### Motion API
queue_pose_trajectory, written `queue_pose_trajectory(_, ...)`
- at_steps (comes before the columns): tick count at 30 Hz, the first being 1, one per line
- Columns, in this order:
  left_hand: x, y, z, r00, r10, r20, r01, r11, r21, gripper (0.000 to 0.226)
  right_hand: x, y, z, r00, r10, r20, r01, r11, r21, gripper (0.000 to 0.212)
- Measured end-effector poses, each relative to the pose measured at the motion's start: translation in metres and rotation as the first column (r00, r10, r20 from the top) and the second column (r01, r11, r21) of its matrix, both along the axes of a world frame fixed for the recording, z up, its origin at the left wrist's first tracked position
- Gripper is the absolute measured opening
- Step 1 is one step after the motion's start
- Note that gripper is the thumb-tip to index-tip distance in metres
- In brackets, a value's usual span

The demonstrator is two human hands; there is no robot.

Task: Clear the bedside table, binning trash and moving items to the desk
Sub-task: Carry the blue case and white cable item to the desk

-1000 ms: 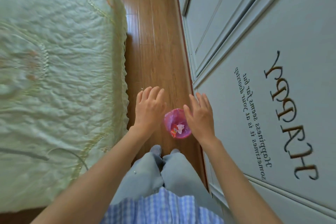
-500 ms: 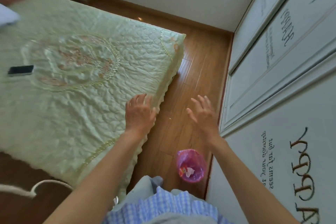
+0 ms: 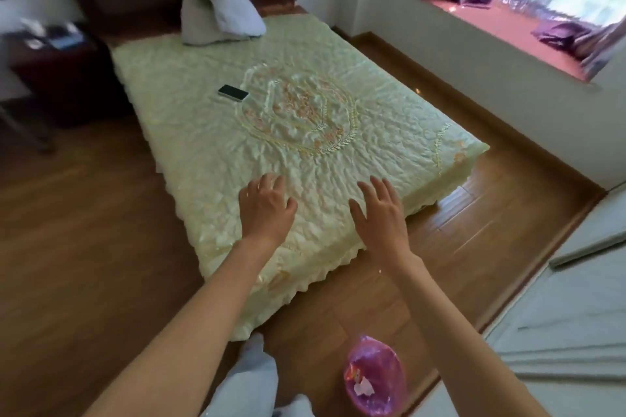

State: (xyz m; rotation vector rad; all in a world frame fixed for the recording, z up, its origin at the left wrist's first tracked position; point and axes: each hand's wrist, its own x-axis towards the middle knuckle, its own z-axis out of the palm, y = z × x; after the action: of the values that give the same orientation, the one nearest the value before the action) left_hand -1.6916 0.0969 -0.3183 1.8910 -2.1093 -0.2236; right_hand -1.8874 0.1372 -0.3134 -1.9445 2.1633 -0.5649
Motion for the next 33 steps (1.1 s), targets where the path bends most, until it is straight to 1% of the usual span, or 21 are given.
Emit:
queue_pose_trajectory(5, 0.073, 0.001, 0.019, 0.994, 0.107, 0.007, -0.107, 0.991, -0.08, 0.045, 0.057, -0.022, 0.022, 0.993, 0.114, -0.031, -0.115, 0.992, -0.045, 0.049)
queue_pose_trajectory(12, 0.209, 0.01, 0.034, 0.972, 0.231, 0.038, -0.223, 0.963, -0.15, 0.048, 0.18, -0.045, 0.03, 0.966, 0.256, -0.026, -0.257, 0.966, -0.033, 0.05)
queue_pose_trajectory(19, 0.393, 0.03, 0.034, 0.927, 0.36, 0.108, -0.336, 0.922, -0.193, 0.049, 0.366, -0.064, 0.021, 0.905, 0.425, 0.016, -0.424, 0.905, -0.038, 0.048)
queue_pose_trajectory(22, 0.454, 0.041, 0.036, 0.904, 0.411, 0.114, -0.382, 0.899, -0.214, 0.049, 0.435, -0.062, 0.013, 0.874, 0.484, 0.029, -0.484, 0.875, -0.021, 0.047)
queue_pose_trajectory(27, 0.528, 0.049, 0.027, 0.867, 0.483, 0.126, -0.456, 0.869, -0.193, 0.048, 0.516, -0.069, 0.005, 0.826, 0.561, 0.049, -0.562, 0.827, 0.016, 0.047)
queue_pose_trajectory(33, 0.589, 0.025, 0.004, 0.825, 0.554, 0.113, -0.542, 0.831, -0.125, 0.049, 0.59, -0.117, -0.006, 0.773, 0.635, 0.013, -0.634, 0.772, 0.044, 0.047)
